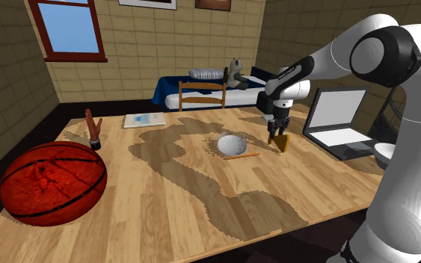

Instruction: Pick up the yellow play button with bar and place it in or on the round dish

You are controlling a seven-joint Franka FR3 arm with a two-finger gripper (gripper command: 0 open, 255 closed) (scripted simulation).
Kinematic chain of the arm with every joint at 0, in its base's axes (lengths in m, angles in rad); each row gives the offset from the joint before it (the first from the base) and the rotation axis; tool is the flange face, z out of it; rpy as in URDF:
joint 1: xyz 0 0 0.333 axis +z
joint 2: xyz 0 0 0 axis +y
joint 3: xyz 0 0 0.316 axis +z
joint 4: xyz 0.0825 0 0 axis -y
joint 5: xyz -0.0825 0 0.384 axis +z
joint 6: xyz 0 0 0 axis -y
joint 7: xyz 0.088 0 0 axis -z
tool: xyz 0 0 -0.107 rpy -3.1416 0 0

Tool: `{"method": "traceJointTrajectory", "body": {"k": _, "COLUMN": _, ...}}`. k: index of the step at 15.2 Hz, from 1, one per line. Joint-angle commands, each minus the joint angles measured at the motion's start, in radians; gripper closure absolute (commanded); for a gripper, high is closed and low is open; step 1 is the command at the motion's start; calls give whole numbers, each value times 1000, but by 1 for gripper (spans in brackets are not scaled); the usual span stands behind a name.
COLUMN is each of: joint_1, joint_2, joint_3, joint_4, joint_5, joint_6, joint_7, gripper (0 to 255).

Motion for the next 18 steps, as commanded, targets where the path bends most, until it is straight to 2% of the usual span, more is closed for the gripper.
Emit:
{"method": "traceJointTrajectory", "body": {"k": 1, "joint_1": 0, "joint_2": 0, "joint_3": 0, "joint_4": 0, "joint_5": 0, "joint_6": 0, "joint_7": 0, "gripper": 255}}
{"method": "traceJointTrajectory", "body": {"k": 9, "joint_1": 0, "joint_2": 0, "joint_3": 0, "joint_4": 0, "joint_5": 0, "joint_6": 0, "joint_7": 0, "gripper": 255}}
{"method": "traceJointTrajectory", "body": {"k": 18, "joint_1": 6, "joint_2": -60, "joint_3": -7, "joint_4": 50, "joint_5": -24, "joint_6": -107, "joint_7": 15, "gripper": 255}}
